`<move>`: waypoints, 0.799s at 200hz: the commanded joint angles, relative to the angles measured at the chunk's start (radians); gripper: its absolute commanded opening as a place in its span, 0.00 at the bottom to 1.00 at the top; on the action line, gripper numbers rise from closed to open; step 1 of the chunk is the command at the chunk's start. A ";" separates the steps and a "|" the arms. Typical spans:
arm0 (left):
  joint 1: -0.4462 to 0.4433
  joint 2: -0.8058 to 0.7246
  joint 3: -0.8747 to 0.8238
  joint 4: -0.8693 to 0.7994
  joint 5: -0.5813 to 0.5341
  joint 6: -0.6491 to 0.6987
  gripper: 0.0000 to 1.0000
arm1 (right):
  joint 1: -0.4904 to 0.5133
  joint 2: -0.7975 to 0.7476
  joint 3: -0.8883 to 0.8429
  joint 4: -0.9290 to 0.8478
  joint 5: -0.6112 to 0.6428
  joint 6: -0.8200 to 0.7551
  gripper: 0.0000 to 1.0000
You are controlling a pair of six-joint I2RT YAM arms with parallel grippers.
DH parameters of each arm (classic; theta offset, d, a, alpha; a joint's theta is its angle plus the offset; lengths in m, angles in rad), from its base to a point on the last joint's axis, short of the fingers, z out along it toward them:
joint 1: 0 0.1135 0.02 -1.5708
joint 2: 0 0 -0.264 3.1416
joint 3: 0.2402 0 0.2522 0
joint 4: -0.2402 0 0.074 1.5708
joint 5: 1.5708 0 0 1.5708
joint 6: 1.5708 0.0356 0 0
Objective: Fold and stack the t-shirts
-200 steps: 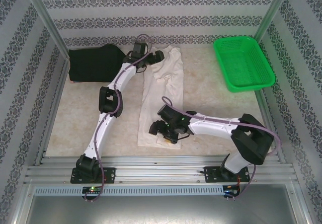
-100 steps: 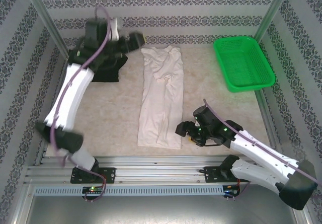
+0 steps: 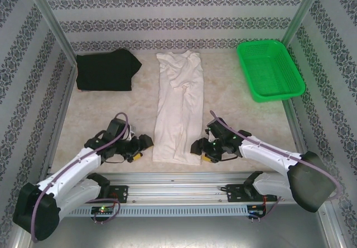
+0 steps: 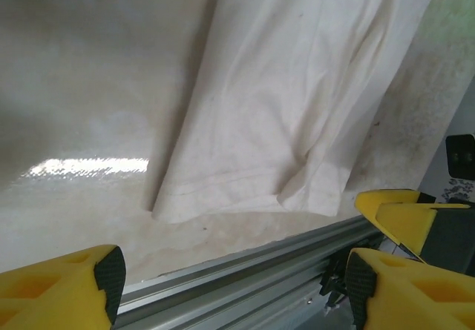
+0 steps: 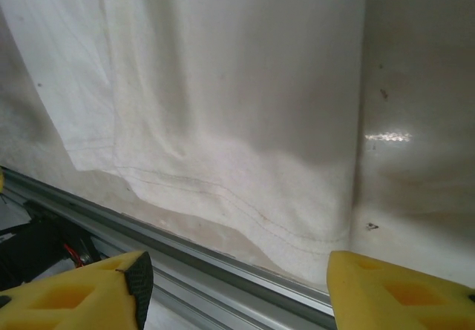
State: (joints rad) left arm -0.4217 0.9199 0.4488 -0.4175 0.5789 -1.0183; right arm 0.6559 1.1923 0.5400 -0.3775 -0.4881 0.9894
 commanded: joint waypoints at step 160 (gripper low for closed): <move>-0.139 0.311 -0.153 0.542 0.048 -0.231 0.66 | 0.012 0.087 -0.099 0.180 -0.024 0.047 0.51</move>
State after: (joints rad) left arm -0.5037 1.1439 0.3035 -0.0151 0.6243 -1.2346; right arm 0.6518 1.2480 0.4423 -0.2577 -0.5156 1.0195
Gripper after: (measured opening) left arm 0.673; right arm 0.525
